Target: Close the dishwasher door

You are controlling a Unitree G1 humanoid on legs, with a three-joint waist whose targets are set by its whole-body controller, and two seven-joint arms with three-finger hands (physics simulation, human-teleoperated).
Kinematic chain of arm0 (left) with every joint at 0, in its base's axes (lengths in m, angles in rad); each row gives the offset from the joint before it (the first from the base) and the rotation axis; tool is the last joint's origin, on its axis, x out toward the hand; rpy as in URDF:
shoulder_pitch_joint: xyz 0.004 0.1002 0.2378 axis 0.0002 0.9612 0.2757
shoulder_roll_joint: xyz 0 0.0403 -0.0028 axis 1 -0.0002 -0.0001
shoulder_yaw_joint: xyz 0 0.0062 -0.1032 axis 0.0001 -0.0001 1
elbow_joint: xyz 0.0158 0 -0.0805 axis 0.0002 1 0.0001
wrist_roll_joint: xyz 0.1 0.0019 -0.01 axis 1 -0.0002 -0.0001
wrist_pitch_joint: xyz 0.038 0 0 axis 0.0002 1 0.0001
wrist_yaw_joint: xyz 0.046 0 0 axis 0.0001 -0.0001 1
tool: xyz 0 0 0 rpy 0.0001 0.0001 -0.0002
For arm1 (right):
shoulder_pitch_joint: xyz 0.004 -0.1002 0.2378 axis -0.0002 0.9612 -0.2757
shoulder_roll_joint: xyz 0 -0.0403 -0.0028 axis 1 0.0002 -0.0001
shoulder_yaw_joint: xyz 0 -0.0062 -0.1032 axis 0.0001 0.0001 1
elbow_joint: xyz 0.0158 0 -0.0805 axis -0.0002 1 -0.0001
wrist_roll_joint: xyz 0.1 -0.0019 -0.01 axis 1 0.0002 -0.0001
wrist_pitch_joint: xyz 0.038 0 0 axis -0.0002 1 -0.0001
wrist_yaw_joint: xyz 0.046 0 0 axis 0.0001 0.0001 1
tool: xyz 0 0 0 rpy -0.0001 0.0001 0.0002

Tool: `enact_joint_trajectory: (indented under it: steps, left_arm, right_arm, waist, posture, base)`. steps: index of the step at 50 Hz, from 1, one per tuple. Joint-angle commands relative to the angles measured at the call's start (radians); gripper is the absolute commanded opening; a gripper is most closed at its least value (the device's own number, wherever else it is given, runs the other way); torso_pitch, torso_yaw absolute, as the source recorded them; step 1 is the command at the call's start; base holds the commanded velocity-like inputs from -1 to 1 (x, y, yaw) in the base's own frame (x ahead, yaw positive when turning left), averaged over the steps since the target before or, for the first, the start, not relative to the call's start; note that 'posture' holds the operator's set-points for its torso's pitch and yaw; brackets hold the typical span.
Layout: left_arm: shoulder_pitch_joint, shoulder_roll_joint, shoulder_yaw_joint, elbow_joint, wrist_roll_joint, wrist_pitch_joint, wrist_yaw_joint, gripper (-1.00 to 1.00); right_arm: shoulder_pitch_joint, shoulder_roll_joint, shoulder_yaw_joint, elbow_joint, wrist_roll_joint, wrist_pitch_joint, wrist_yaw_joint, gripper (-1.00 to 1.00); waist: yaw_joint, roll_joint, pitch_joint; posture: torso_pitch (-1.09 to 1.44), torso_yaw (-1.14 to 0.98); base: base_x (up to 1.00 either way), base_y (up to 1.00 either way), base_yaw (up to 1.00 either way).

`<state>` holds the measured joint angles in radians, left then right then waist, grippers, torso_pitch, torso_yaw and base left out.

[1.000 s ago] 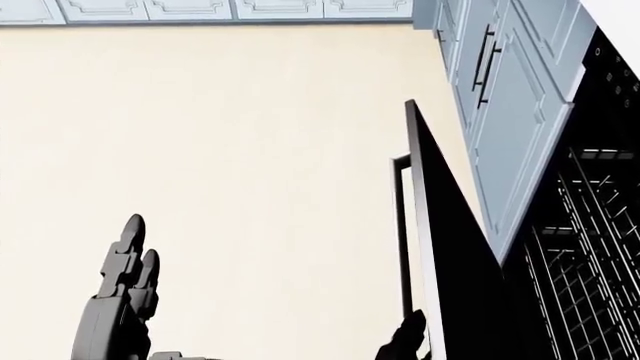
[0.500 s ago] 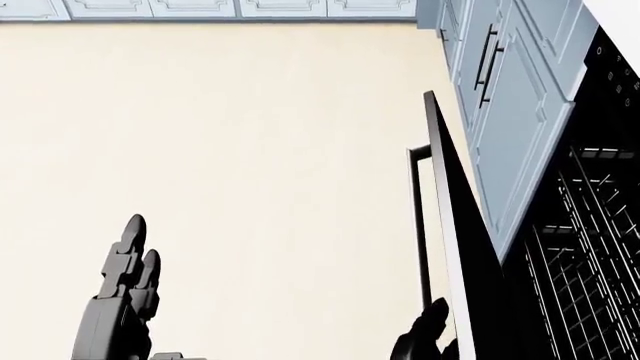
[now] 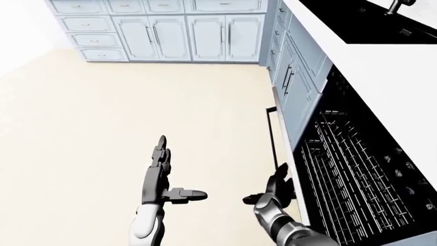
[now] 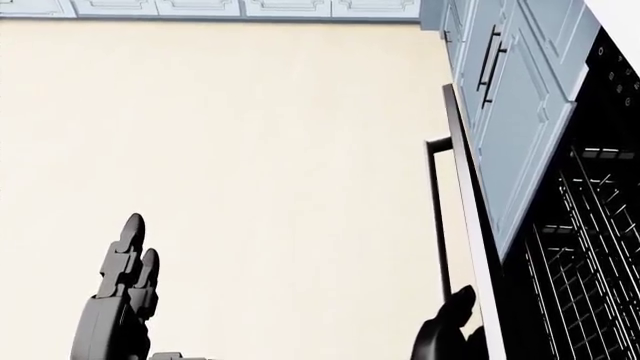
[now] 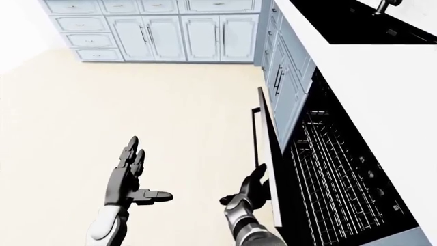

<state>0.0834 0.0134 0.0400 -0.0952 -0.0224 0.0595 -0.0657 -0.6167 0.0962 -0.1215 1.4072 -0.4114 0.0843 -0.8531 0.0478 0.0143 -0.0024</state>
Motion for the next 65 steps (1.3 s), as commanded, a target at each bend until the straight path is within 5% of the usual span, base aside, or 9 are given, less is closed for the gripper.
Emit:
enact_joint_trajectory:
  steps: [1,65]
  left_arm:
    - [-0.016,0.003,0.002,-0.043,-0.002,-0.029,0.000,1.00]
    - [-0.008,0.000,-0.003,-0.064,0.000,-0.018,0.002,1.00]
  right_arm:
    - [-0.024,-0.051,-0.006,-0.032,-0.009,0.011,-0.059,1.00]
    - [-0.022,-0.282,-0.013,-0.067,0.144,-0.025,-0.010,1.00]
  waist:
    - [-0.010,-0.004,-0.018]
    - [-0.008,-0.027,-0.013]
  posture:
    - [0.00,0.00]
    - [0.00,0.00]
  base:
    - [0.00,0.00,0.00]
    - [0.00,0.00,0.00]
